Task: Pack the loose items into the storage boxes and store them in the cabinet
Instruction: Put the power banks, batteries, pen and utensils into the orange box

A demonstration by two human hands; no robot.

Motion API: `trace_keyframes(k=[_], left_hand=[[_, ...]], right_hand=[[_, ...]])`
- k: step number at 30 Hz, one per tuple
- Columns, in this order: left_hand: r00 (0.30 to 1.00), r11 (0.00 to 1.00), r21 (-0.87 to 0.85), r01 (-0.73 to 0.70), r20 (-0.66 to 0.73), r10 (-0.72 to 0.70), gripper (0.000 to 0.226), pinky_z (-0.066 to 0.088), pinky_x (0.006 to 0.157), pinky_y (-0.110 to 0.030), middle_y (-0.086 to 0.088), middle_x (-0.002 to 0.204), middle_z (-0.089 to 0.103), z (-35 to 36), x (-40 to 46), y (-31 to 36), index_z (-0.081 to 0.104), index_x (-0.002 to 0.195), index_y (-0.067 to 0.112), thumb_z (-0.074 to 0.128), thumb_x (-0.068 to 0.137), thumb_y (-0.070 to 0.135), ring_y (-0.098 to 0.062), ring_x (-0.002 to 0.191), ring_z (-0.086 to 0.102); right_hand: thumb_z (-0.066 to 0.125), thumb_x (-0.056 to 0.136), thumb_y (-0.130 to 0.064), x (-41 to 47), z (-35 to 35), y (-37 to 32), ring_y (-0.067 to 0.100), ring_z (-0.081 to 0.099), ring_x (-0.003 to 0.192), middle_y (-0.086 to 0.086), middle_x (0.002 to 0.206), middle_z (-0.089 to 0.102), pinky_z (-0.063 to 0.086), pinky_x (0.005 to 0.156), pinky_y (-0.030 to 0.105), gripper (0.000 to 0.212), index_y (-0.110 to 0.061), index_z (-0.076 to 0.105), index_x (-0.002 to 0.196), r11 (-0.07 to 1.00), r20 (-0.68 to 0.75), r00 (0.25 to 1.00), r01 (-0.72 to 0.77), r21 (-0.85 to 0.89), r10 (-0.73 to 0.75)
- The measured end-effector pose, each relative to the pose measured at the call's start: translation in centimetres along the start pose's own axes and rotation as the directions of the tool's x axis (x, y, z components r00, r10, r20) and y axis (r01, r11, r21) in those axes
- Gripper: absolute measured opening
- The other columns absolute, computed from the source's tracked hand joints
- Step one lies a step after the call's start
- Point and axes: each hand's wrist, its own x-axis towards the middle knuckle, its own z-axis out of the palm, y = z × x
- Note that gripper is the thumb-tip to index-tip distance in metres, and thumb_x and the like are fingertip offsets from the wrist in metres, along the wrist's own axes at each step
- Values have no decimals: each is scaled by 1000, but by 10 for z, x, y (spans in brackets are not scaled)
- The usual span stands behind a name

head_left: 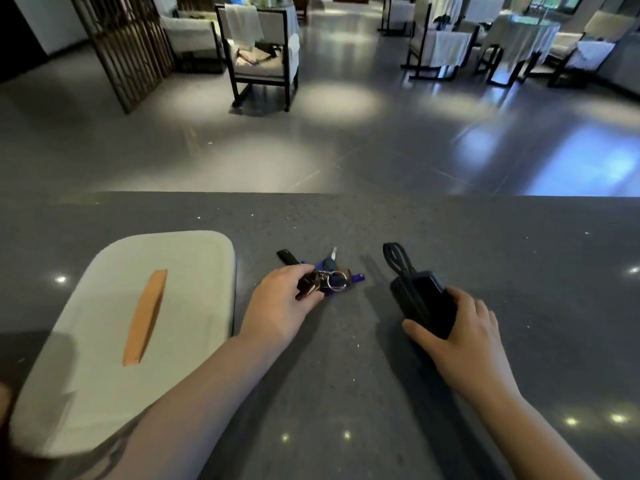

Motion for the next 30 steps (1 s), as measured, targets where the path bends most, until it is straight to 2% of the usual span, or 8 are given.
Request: trace_keyframes(k=[4, 11, 14, 17, 22, 24, 27, 30], left_hand=[[997, 991, -135, 14, -77, -24, 30, 39, 82, -10, 7, 104, 68, -36, -56, 17, 69, 107, 21, 74, 78, 26, -10, 97, 61], [958, 928, -372, 37, -251, -139, 23, 46, 79, -11, 22, 86, 69, -144, -162, 21, 70, 96, 32, 78, 74, 29, 6, 83, 63], [914, 933, -360, -6, -380, -141, 26, 51, 81, -21, 15, 89, 72, -208, -202, 15, 71, 100, 26, 77, 76, 30, 0, 86, 66], [875, 957, -287, -37, -472, -108, 30, 54, 83, -32, 11, 91, 72, -271, -234, 6, 71, 105, 20, 76, 77, 28, -5, 86, 67], [807, 994, -111, 9, -586, -73, 28, 54, 84, -25, 19, 92, 69, -363, -258, -35, 70, 102, 27, 75, 76, 34, 7, 87, 63], [812, 993, -114, 19, -577, -82, 28, 54, 85, -26, 17, 93, 70, -387, -260, -61, 71, 102, 27, 76, 75, 34, 7, 89, 63], [876, 995, -101, 27, -477, -72, 31, 55, 84, -26, 15, 95, 70, -400, -256, -104, 71, 104, 25, 74, 76, 37, 3, 91, 63], [962, 998, -55, 15, -271, -29, 31, 52, 80, -19, 19, 92, 66, -398, -248, -144, 69, 105, 28, 73, 77, 39, 6, 89, 61]], right_hand=[[73, 66, -53, -52, -19, -23, 18, 40, 116, -7, 113, 45, 37, 91, 32, 82, -21, 40, 135, 996, -24, 997, 70, 62, -69], [74, 58, -57, -119, -28, -105, 5, 50, 92, -13, 106, 50, 41, 71, 21, 81, -29, 46, 129, 933, -6, 954, 295, 205, -300], [70, 51, -65, -148, -18, -157, -10, 49, 83, -26, 96, 50, 37, 64, 14, 78, -42, 46, 121, 863, 0, 914, 382, 331, -405], [76, 54, -56, -175, 0, -209, -22, 47, 82, -36, 88, 51, 33, 65, 11, 65, -46, 48, 112, 792, -14, 867, 462, 398, -499], [76, 53, -53, -216, 31, -290, -29, 47, 81, -34, 93, 53, 35, 61, 10, 60, -49, 46, 106, 724, -28, 829, 504, 471, -559], [76, 52, -54, -230, 46, -316, -20, 54, 79, -28, 95, 55, 41, 59, 14, 61, -49, 45, 105, 720, -30, 834, 494, 488, -552], [74, 51, -59, -246, 72, -344, 3, 64, 88, -20, 104, 57, 52, 74, 34, 65, -51, 45, 108, 731, -51, 859, 463, 502, -509], [73, 53, -61, -260, 92, -362, -12, 53, 93, -32, 100, 53, 47, 77, 27, 63, -55, 43, 108, 760, -110, 886, 446, 473, -451]])
